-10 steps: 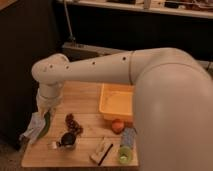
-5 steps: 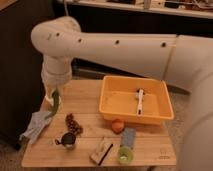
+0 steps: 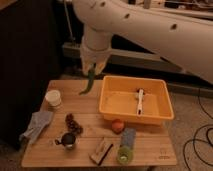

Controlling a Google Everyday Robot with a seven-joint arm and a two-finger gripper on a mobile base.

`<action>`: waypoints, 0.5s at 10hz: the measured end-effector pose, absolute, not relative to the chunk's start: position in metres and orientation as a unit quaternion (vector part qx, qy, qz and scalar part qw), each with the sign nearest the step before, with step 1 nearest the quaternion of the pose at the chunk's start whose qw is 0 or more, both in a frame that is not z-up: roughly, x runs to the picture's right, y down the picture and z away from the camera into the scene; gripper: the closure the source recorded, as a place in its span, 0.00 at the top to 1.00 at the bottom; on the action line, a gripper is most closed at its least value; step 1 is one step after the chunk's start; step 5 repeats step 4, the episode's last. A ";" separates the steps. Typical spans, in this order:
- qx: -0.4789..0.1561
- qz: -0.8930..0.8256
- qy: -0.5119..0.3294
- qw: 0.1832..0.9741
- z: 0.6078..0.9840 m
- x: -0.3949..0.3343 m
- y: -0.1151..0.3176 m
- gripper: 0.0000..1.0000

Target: Place pepper in tray

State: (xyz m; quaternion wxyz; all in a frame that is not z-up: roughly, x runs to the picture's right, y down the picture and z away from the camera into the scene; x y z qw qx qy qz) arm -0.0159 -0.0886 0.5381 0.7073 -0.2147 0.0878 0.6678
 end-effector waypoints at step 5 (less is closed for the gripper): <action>-0.157 0.738 0.122 0.645 0.544 0.097 -0.107 0.00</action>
